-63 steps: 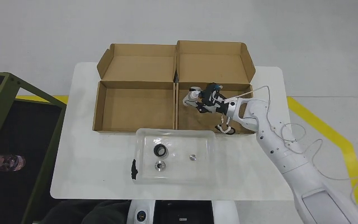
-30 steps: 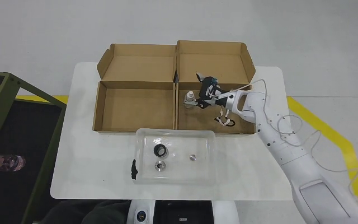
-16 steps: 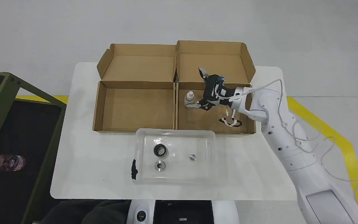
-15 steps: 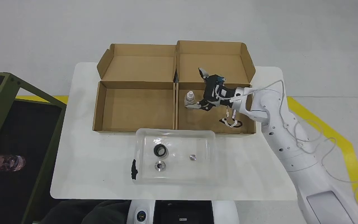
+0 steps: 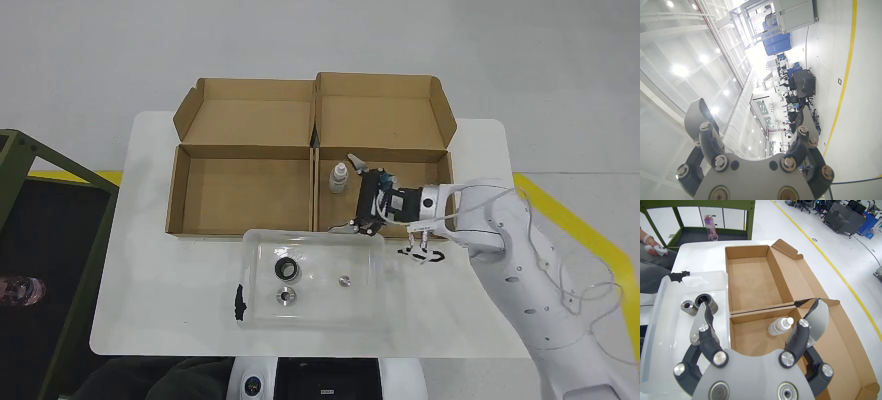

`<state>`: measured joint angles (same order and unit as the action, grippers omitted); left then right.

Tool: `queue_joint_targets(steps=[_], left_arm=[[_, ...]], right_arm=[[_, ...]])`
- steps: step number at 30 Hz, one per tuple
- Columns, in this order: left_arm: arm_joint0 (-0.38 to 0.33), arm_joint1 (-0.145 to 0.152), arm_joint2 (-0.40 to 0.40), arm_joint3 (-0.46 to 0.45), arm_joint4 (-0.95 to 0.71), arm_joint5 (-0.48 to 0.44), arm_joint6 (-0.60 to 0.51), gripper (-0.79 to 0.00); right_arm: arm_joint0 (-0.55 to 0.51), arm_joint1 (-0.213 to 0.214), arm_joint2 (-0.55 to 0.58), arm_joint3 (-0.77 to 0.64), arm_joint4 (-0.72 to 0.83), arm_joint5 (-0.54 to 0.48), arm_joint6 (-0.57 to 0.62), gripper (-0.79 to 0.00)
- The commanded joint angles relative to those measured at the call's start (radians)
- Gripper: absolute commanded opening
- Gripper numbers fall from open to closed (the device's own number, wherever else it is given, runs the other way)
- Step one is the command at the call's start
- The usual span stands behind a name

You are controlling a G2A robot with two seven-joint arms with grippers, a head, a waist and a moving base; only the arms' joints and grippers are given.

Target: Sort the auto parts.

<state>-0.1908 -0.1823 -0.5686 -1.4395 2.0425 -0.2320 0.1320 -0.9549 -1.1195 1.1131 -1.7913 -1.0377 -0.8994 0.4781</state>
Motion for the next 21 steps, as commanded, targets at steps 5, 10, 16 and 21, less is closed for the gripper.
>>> queue_joint_targets(steps=[5,10,16,21], left_arm=[[0.0,0.0,0.0,0.0,0.0,0.0,0.0,0.0],[0.0,0.0,0.0,0.0,0.0,0.0,0.0,0.0],[0.0,0.0,0.0,0.0,0.0,0.0,0.0,0.0],[0.0,0.0,0.0,0.0,0.0,0.0,0.0,0.0]], right_arm=[[-0.084,0.019,0.012,-0.125,0.005,-0.001,0.12,0.0],[-0.146,0.032,0.006,-0.186,0.008,-0.008,0.179,0.0],[-0.201,0.043,-0.015,-0.234,-0.002,-0.017,0.234,0.0],[-0.234,0.051,-0.046,-0.252,-0.005,-0.025,0.265,0.0]])
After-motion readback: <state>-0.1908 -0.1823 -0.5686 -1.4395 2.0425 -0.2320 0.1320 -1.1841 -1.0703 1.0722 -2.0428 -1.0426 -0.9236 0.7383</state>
